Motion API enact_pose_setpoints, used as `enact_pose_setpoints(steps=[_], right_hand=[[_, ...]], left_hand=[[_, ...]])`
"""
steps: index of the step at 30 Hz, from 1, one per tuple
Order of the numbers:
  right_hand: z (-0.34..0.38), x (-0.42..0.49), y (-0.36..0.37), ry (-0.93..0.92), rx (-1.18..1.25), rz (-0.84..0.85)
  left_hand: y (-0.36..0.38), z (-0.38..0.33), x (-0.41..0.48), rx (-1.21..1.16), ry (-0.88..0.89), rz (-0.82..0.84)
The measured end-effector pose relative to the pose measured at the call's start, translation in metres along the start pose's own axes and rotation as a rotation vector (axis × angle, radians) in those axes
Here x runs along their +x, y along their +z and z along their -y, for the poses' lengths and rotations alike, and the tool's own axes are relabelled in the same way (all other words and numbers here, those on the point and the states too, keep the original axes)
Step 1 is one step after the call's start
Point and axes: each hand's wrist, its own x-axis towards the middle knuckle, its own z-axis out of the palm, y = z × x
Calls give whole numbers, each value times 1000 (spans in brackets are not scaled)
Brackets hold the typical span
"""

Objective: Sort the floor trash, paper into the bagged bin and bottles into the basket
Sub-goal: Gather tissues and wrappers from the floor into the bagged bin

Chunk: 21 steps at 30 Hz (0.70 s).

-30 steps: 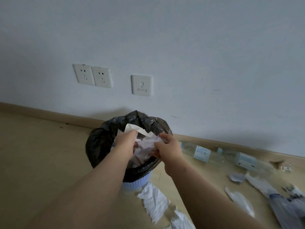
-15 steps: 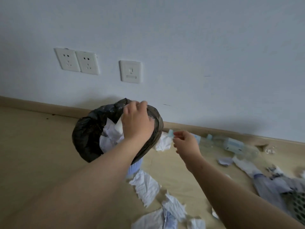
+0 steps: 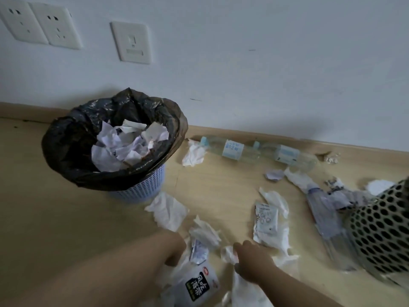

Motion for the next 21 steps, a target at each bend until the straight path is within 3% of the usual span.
enact_pose_setpoints(steps=[4,8,11,14,21], right_hand=[[17,-7,16,-65,59,-150],[30,-6,22,-160,91,-74],[39,-3,30,-102,270,11],[47,1,35,56,514,14],[66,13,35,241,885,-21]], left_hand=[[14,1,2,-70,-9,-161],[13,-13,5,-306,34,-302],[18,-27,9,-327,29,-272],[21,-38,10,-278,-1,-218],[15,-34,4,-277,-16,-148]])
